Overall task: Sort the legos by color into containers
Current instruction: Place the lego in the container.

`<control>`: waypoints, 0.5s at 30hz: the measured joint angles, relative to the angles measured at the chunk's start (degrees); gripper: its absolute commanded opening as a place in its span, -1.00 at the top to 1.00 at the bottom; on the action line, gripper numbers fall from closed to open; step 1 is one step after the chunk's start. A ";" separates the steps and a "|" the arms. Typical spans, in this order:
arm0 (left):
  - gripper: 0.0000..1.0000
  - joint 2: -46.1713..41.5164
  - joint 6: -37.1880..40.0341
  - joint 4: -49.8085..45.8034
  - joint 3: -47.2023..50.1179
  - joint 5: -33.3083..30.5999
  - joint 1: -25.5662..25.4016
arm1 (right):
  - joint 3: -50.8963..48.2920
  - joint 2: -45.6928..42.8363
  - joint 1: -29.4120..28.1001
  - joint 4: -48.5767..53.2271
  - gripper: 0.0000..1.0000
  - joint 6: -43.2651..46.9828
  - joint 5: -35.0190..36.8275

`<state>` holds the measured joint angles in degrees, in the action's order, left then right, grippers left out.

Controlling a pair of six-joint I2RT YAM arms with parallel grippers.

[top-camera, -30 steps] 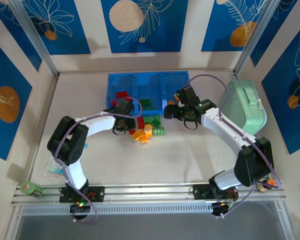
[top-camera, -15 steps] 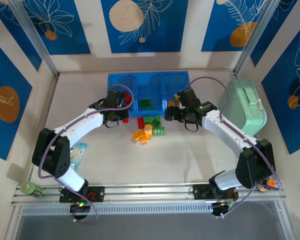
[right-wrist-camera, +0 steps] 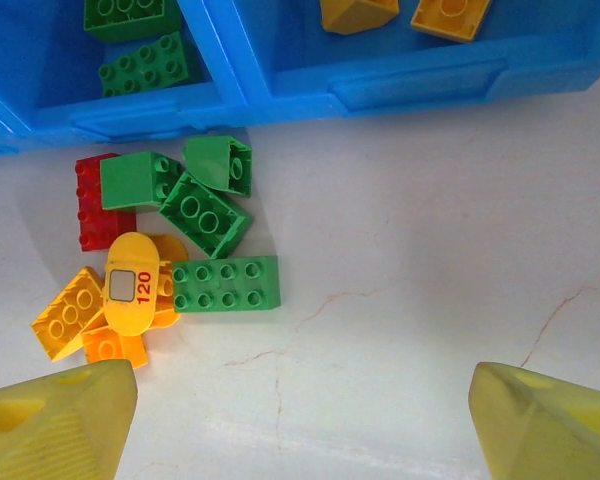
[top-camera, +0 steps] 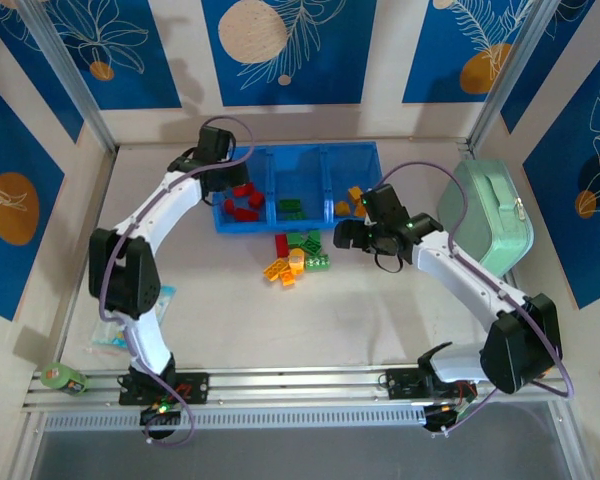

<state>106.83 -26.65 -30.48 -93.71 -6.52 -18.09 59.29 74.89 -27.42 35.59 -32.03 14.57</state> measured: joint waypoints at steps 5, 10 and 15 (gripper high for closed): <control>-0.52 -0.90 0.20 0.04 1.27 -2.34 -1.79 | -0.98 -1.99 0.00 -0.02 -0.73 -0.22 0.02; -0.42 -7.34 -0.22 1.77 11.06 -3.15 -8.00 | -2.29 -2.73 0.00 -0.02 -0.73 -0.61 0.02; -0.22 -11.69 -2.51 4.13 21.84 -2.56 -14.99 | -3.23 -2.73 0.00 -0.20 -0.73 -0.66 0.02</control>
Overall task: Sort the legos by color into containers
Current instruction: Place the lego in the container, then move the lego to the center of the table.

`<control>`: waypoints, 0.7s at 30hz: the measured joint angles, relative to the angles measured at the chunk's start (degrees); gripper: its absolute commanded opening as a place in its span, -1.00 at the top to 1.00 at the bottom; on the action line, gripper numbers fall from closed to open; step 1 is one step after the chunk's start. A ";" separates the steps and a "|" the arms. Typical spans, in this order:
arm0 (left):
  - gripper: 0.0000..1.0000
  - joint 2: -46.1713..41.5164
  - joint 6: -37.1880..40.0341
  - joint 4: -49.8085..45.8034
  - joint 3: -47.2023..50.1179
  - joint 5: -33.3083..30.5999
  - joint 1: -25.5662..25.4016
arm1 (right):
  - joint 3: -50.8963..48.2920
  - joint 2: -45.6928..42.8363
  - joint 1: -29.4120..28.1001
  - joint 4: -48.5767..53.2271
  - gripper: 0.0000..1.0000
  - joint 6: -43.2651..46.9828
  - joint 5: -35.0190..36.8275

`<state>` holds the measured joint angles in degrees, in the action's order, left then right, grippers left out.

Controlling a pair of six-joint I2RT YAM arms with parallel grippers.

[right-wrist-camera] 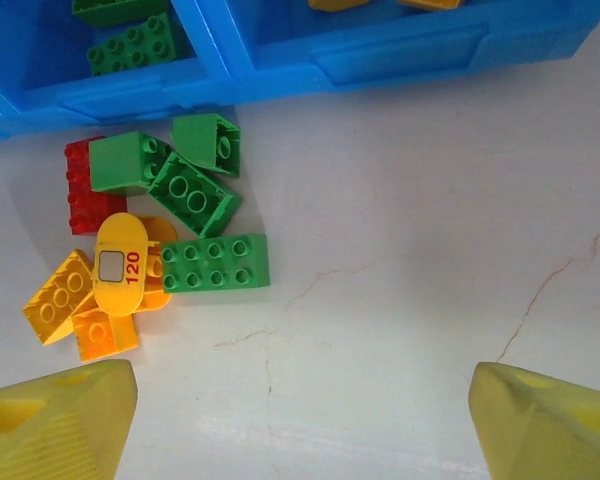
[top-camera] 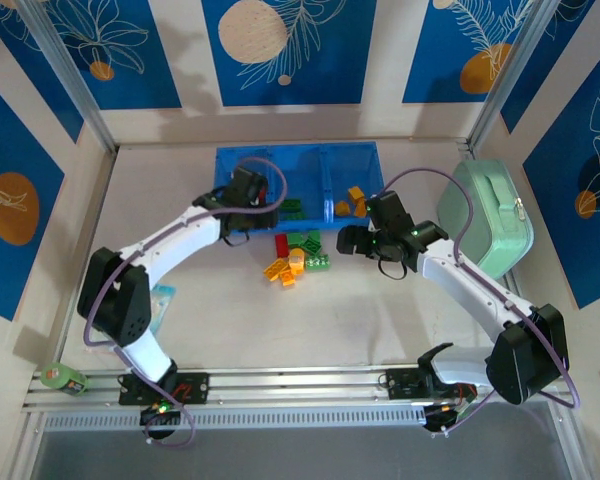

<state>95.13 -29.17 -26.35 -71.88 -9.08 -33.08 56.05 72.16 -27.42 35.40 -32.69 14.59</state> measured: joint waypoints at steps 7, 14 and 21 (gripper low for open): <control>-0.21 1.22 -3.45 4.46 7.87 4.20 -2.47 | -0.59 0.02 0.00 -0.28 -0.73 -0.42 -0.02; -0.11 7.98 -4.96 8.70 6.29 6.27 -2.47 | -0.59 0.02 0.00 -0.24 -0.73 -0.39 0.00; 0.02 13.44 -5.05 9.55 2.54 6.49 -2.29 | -1.33 -0.72 0.17 -0.11 -0.73 -0.39 0.20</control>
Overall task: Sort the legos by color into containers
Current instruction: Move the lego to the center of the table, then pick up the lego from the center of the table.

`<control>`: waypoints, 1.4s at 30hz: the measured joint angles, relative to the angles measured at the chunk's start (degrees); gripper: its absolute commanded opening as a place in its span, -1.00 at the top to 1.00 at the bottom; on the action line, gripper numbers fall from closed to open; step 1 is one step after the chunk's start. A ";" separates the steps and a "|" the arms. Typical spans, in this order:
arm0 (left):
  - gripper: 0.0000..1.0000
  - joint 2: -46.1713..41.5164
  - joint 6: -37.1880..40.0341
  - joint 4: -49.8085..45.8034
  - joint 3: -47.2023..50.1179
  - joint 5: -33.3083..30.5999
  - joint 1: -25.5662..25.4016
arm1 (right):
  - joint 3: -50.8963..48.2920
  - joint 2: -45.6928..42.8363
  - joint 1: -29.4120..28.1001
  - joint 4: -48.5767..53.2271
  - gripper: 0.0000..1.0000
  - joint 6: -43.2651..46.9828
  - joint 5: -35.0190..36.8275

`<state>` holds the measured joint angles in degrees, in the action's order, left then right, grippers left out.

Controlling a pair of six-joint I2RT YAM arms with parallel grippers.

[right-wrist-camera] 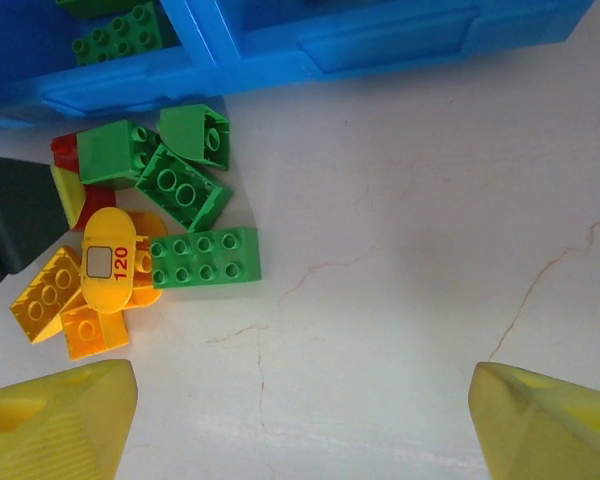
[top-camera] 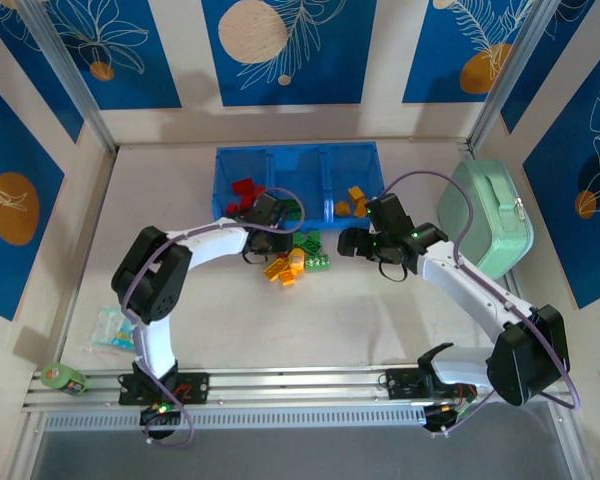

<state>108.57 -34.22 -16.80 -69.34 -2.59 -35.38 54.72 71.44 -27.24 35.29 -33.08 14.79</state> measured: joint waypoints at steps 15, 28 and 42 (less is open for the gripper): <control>0.28 -2.16 -2.14 2.91 4.31 -2.99 0.11 | -0.26 -0.52 0.48 0.22 -0.73 -0.02 -0.02; -0.19 -7.23 -3.85 1.16 10.14 -9.29 0.11 | -0.26 0.39 -0.33 -0.15 -0.73 -0.48 -0.02; 0.30 -2.97 -2.97 -1.25 7.13 -9.62 0.39 | -0.46 0.52 -0.37 -0.20 -0.73 -0.66 0.00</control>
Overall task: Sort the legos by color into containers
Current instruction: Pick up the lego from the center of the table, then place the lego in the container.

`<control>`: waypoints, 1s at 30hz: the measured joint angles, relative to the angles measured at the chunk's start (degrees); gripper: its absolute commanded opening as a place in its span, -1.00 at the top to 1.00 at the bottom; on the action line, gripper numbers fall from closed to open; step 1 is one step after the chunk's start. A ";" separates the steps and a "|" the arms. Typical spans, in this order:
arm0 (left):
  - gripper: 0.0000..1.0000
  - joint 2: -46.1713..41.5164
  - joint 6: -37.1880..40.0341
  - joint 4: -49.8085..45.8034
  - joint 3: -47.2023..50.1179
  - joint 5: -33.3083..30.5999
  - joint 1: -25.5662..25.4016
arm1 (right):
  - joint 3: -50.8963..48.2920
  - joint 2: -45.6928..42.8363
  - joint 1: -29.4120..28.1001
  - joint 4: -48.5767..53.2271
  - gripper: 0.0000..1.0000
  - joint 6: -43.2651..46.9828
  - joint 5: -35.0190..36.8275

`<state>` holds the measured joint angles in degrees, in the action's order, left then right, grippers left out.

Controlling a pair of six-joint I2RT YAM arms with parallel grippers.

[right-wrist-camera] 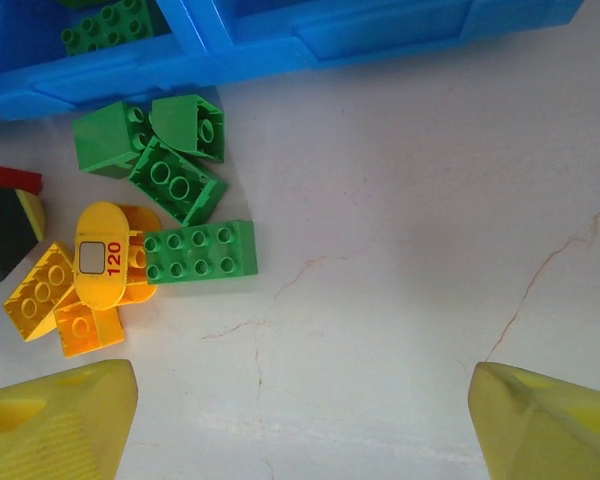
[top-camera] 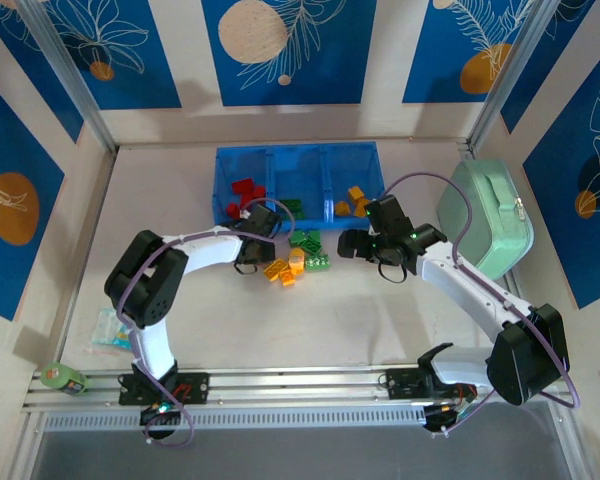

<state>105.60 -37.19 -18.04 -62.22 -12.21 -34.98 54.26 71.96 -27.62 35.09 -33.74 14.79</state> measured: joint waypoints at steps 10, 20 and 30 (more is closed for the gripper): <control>0.70 -1.68 0.22 -2.54 0.02 -0.22 0.00 | -0.76 0.00 0.26 0.00 -0.73 -0.24 0.00; 0.68 -9.33 4.81 -7.74 -9.49 1.40 8.48 | -0.76 0.00 0.31 0.02 -0.73 -0.22 -0.04; 0.44 3.28 9.25 -12.09 -27.19 4.57 14.78 | -0.79 -1.11 0.02 0.42 -0.73 -0.24 -0.02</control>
<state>108.88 -27.94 -30.13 -89.41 -7.64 -20.21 53.47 70.85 -27.59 35.51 -33.98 14.76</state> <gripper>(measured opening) 0.265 0.866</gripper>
